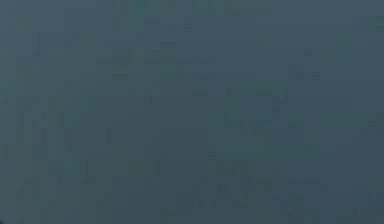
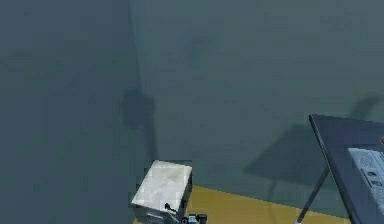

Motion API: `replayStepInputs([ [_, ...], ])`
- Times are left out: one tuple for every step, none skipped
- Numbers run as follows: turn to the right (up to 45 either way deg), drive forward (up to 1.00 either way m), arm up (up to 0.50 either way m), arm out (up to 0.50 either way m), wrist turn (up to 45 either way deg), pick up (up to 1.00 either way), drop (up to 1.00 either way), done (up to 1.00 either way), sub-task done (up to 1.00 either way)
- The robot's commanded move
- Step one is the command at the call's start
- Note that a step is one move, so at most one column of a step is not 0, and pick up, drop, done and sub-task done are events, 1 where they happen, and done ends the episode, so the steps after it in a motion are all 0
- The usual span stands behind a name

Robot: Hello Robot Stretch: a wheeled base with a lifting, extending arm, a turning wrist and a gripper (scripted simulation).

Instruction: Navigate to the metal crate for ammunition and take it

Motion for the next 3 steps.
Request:
replayStepInputs([
  [0.0,0.00,-0.30,0.00,0.0,0.00,0.00,0.00,0.00],
  [0.0,0.00,0.00,0.00,0.0,1.00,0.00,0.00,0.00],
  [0.0,0.00,0.10,0.00,0.0,0.00,0.00,0.00,0.00],
])
